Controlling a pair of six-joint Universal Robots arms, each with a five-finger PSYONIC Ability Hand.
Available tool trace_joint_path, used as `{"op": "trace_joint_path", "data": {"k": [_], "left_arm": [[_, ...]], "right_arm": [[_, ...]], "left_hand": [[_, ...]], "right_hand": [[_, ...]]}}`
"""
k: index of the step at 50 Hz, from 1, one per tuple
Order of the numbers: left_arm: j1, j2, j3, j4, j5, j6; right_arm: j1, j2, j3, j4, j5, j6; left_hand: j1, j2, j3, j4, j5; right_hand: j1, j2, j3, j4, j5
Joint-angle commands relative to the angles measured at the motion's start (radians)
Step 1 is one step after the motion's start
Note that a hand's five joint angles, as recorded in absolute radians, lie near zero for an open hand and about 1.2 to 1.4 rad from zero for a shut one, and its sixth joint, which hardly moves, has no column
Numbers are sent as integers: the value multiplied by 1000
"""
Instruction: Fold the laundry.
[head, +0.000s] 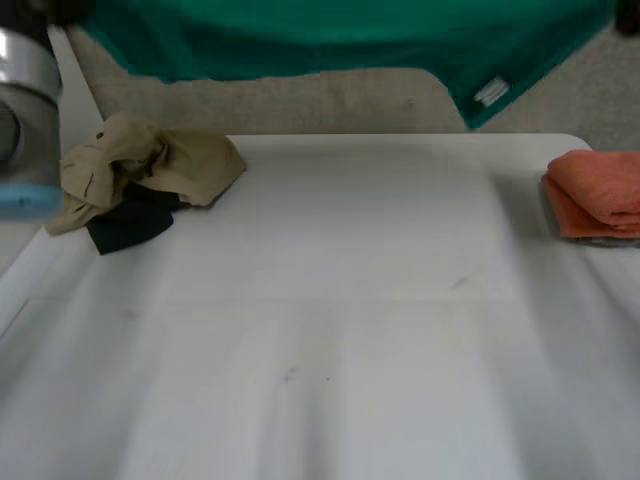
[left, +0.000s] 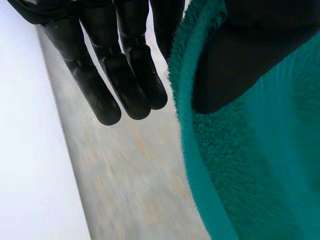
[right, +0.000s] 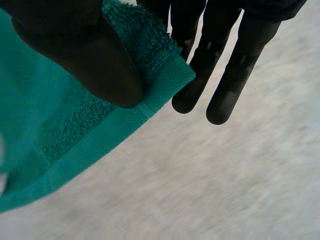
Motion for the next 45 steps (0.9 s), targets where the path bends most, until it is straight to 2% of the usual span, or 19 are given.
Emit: {"op": "trace_joint_path", "data": {"k": [1, 6, 10, 14, 17, 19, 21, 22, 26, 28, 30, 33, 36, 41, 45], "left_arm": [[-1, -10, -253, -11, 62, 8], [-3, -62, -375, -20, 97, 18], [-6, -96, -451, -46, 100, 54], [-10, -85, -519, -128, 99, 132], [-7, -32, -570, -259, 97, 212], [2, 52, -611, -401, 94, 274], [7, 106, -639, -499, 93, 313], [11, 155, -669, -602, 91, 349], [30, 276, -747, -782, 97, 434], [46, 330, -781, -819, 97, 485], [74, 381, -806, -825, 100, 548], [102, 409, -806, -816, 105, 597], [97, 407, -788, -788, 120, 589], [82, 335, -736, -631, 195, 487], [74, 211, -657, -517, 192, 384]], "right_arm": [[-13, 29, 140, 138, -108, -8], [-11, 112, 200, 227, -133, -41], [-8, 193, 232, 343, -133, -173], [-10, 200, 255, 471, -113, -308], [-13, 189, 276, 537, -111, -374], [-17, 160, 307, 609, -107, -432], [-34, 107, 338, 670, -95, -487], [-62, 47, 373, 730, -81, -547], [-163, -94, 488, 862, -62, -736], [-194, -125, 522, 885, -64, -799], [-217, -144, 557, 878, -64, -851], [-215, -150, 575, 844, -58, -834], [-211, -148, 579, 813, -62, -802], [-163, -110, 556, 675, -67, -673], [-87, 14, 453, 559, -45, -603]], "left_hand": [[261, 198, 204, 195, 219], [261, 198, 204, 195, 219], [261, 198, 204, 195, 219], [261, 198, 204, 195, 219], [261, 198, 204, 195, 219], [261, 198, 204, 195, 219], [261, 198, 204, 195, 219], [261, 198, 204, 195, 219], [261, 198, 204, 195, 219], [261, 198, 204, 195, 219], [261, 198, 204, 195, 219], [261, 198, 204, 195, 219], [261, 198, 204, 195, 219], [261, 198, 204, 195, 219], [261, 198, 204, 195, 219]], "right_hand": [[269, 223, 211, 199, 205], [269, 223, 211, 199, 205], [269, 223, 211, 199, 205], [269, 223, 211, 199, 205], [269, 223, 211, 199, 205], [269, 223, 211, 199, 205], [269, 223, 211, 199, 205], [269, 223, 211, 199, 205], [269, 223, 211, 199, 205], [269, 223, 211, 199, 205], [269, 223, 211, 199, 205], [269, 223, 211, 199, 205], [269, 223, 211, 199, 205], [269, 223, 211, 199, 205], [269, 223, 211, 199, 205]]}}
